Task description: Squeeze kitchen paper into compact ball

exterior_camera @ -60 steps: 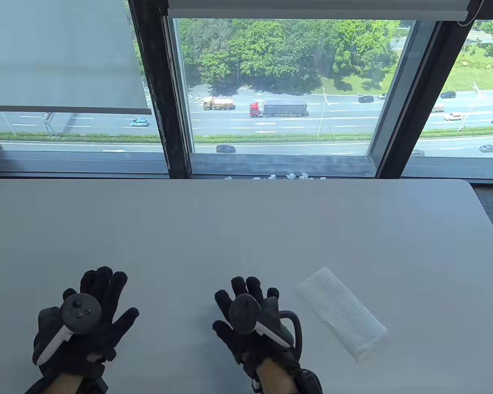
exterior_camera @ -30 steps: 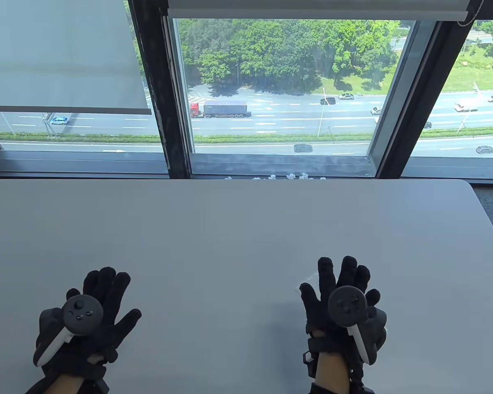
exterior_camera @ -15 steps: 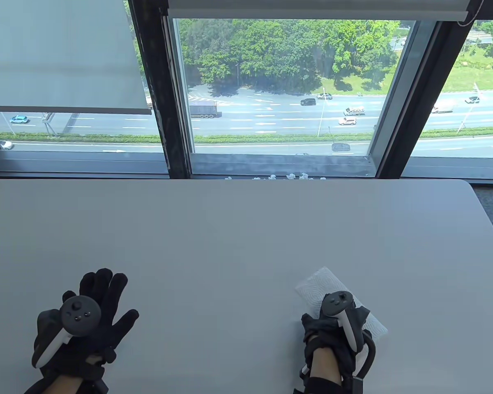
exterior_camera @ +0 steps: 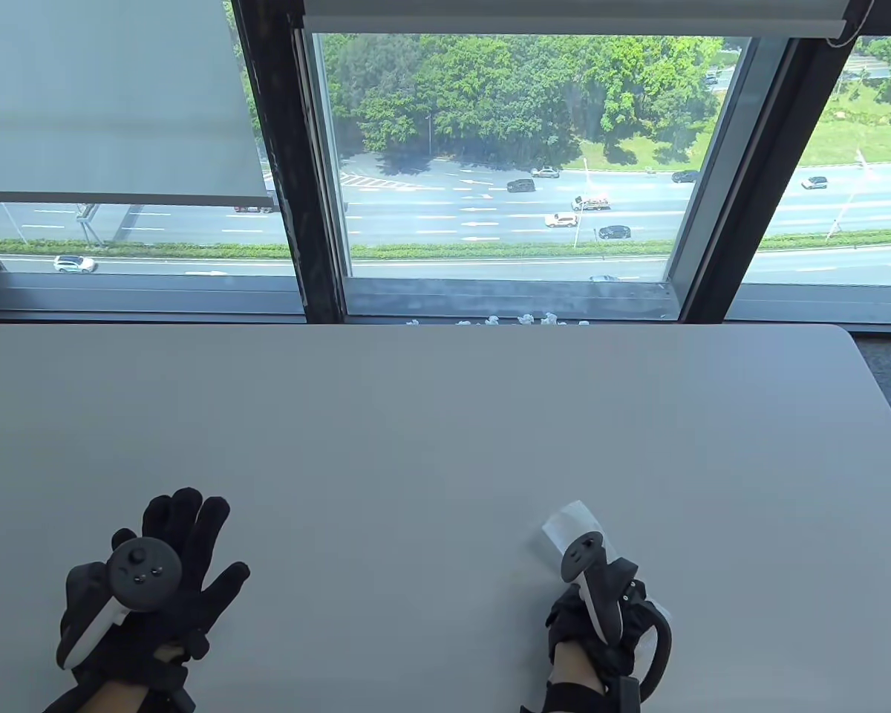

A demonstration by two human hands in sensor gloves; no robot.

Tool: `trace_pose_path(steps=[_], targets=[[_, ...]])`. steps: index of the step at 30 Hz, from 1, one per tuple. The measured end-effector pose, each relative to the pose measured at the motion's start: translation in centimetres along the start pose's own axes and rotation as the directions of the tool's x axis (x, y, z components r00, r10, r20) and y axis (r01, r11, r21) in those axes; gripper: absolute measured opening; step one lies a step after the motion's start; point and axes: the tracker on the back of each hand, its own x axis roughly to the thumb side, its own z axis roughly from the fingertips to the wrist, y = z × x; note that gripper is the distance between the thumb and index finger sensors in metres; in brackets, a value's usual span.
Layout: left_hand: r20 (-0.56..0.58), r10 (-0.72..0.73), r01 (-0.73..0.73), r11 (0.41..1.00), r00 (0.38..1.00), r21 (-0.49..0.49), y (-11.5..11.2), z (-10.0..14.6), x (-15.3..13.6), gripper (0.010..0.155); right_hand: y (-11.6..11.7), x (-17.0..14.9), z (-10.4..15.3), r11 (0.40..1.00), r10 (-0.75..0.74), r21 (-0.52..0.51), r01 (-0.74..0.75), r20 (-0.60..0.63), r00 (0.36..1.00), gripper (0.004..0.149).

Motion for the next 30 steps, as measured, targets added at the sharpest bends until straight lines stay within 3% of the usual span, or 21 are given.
trace_pose_path(steps=[4, 8, 11, 12, 13, 14, 15, 16, 17, 18, 19, 21, 22, 25, 27, 30], targets=[[-0.004, -0.032, 0.032, 0.999, 0.999, -0.006, -0.5, 0.1, 0.0, 0.081, -0.1, 0.0, 0.0, 1.0, 0.0, 0.0, 0.0, 0.007, 1.0, 0.036], [0.023, -0.063, 0.063, 0.998, 0.998, 0.001, -0.5, 0.3, 0.7, 0.082, -1.8, 0.5, 0.3, 0.991, -0.129, -0.015, 0.13, 0.033, 0.991, 0.035], [0.079, -0.056, 0.056, 0.998, 0.995, 0.008, -0.3, 0.7, 1.4, 0.084, -5.5, 1.5, 1.9, 0.929, -0.351, -0.052, 0.365, 0.181, 0.919, 0.035], [0.116, -0.048, 0.047, 0.999, 0.992, 0.007, -0.2, 1.0, 1.7, 0.087, -6.7, 1.9, 2.8, 0.876, -0.465, -0.012, 0.482, 0.249, 0.85, 0.035], [0.148, -0.04, 0.04, 0.999, 0.988, 0.001, -0.1, 1.2, 2.1, 0.089, -7.4, 2.3, 3.6, 0.813, -0.568, 0.057, 0.58, 0.302, 0.766, 0.035], [0.2, -0.033, 0.035, 0.999, 0.979, -0.003, -0.2, 1.6, 2.7, 0.092, -7.8, 3.1, 4.8, 0.682, -0.725, 0.232, 0.694, 0.343, 0.598, 0.035], [0.268, -0.054, 0.056, 0.998, 0.962, 0.001, -0.2, 2.2, 3.5, 0.095, -7.7, 4.3, 6.3, 0.482, -0.875, 0.474, 0.737, 0.305, 0.375, 0.035], [0.321, -0.101, 0.095, 0.995, 0.941, 0.034, -0.2, 2.9, 4.5, 0.099, -7.0, 5.8, 7.8, 0.237, -0.971, 0.713, 0.66, 0.179, 0.156, 0.035], [0.358, -0.127, 0.115, 0.992, 0.925, 0.056, -0.3, 3.4, 5.1, 0.102, -6.5, 7.1, 9.0, 0.08, -0.997, 0.835, 0.545, 0.061, 0.052, 0.035], [0.405, -0.149, 0.13, 0.989, 0.902, 0.073, -0.3, 4.0, 5.9, 0.106, -5.7, 8.7, 10.6, -0.051, -0.998, 0.926, 0.374, -0.058, 0.005, 0.035], [0.433, -0.174, 0.147, 0.984, 0.884, 0.096, -0.3, 4.6, 6.5, 0.109, -5.5, 9.8, 11.7, -0.037, -0.998, 0.953, 0.302, -0.049, 0.034, 0.036], [0.469, -0.203, 0.168, 0.979, 0.86, 0.115, -0.5, 5.2, 7.2, 0.113, -4.9, 11.4, 13.3, 0.109, -0.988, 0.963, 0.247, 0.078, 0.13, 0.036], [0.483, -0.206, 0.176, 0.979, 0.851, 0.106, -0.6, 5.3, 7.3, 0.114, -4.5, 12.0, 13.7, 0.122, -0.984, 0.968, 0.217, 0.088, 0.157, 0.036], [0.493, -0.222, 0.207, 0.975, 0.841, 0.086, -1.1, 5.3, 7.7, 0.116, -3.2, 13.2, 15.2, 0.031, -0.98, 0.996, 0.08, 0.015, 0.197, 0.036], [0.492, -0.234, 0.225, 0.971, 0.839, 0.079, -1.4, 5.3, 7.9, 0.115, -3.0, 13.5, 15.5, 0.053, -0.977, 0.997, 0.055, 0.041, 0.21, 0.036], [0.431, -0.28, 0.226, 0.958, 0.858, 0.175, -1.2, 5.6, 8.0, 0.101, -3.0, 13.6, 16.0, 0.039, -0.978, 0.999, 0.031, 0.032, 0.204, 0.038]])
